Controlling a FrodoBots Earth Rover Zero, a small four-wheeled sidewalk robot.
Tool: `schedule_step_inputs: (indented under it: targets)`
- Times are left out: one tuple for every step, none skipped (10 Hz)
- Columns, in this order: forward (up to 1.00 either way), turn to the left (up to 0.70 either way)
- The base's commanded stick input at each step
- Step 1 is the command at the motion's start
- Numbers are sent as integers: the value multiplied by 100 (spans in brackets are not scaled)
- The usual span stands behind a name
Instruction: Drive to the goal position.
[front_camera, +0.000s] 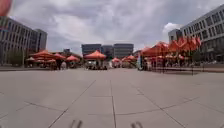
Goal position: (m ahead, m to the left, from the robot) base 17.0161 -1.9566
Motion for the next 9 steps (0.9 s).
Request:
schedule_step_inputs:
  targets:
    - [85, -2]
    - [85, -2]
    - [85, -2]
    - [85, -2]
    - [85, -2]
    - [85, -2]
    - [85, -2]
    - [85, -2]
    - [85, -2]
